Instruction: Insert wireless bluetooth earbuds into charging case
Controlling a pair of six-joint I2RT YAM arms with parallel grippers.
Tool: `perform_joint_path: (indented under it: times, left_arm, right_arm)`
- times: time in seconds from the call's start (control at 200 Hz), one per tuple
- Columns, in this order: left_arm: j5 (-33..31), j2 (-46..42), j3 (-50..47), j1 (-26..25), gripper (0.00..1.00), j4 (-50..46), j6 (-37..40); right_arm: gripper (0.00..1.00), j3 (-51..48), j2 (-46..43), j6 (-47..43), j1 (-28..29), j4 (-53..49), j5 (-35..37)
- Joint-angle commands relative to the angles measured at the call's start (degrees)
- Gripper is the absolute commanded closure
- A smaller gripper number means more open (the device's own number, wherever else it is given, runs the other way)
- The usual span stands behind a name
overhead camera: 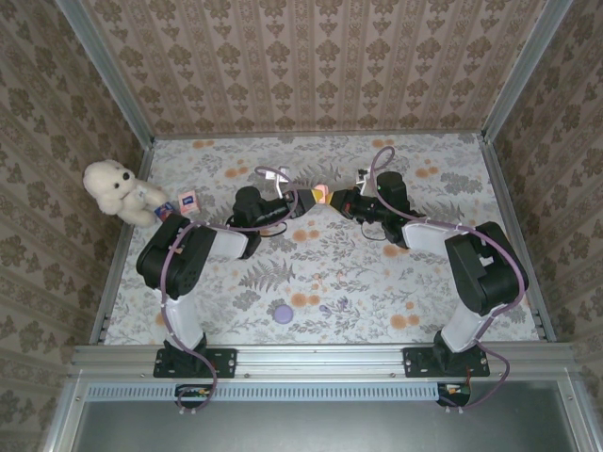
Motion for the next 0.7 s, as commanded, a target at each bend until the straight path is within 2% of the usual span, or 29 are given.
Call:
perform_joint_path:
  times: [0.0,0.145,0.3,0.48,0.565,0.63,0.695]
  left_arm:
    - [0.5,0.2,-0.2,-1.1,0.63,2.6,1.0]
    - [-0.4,-0.3,-0.6,-0.8,0.49,2.3,1.3]
    - [-0.7,-1.9,-1.8,0.4,0.39,1.5,2.1]
    - [1.1,-5.7,-3.7,3.9,0.35,-2.6,4.2]
    - [4.3,-8.2,-2.6,7.1,0.32,-9.1,7.3]
    - [6.8,-10.4,-0.4,8.8,0.31,-19.8,12.4]
    - [8.3,-13.1,3.0,9.6,0.29,-33.2,21.3]
  right_arm:
    - [1.00,2.1,-2.0,-2.1,0.1,-3.8,0.7]
    - [1.00,2.7,-2.4,-4.2,0.1,-7.3,2.0]
    - [1.00,3.7,-2.3,-6.9,0.1,-11.0,3.2]
    - [1.00,6.2,-2.1,-12.5,0.1,-17.7,4.4]
    - [1.00,8.2,-2.2,-17.7,0.1,-23.1,5.5]
    - [1.00,10.1,-2.2,-22.2,0.1,-27.6,6.4]
    - [1.00,12.2,-2.2,-26.7,0.1,-31.7,7.2]
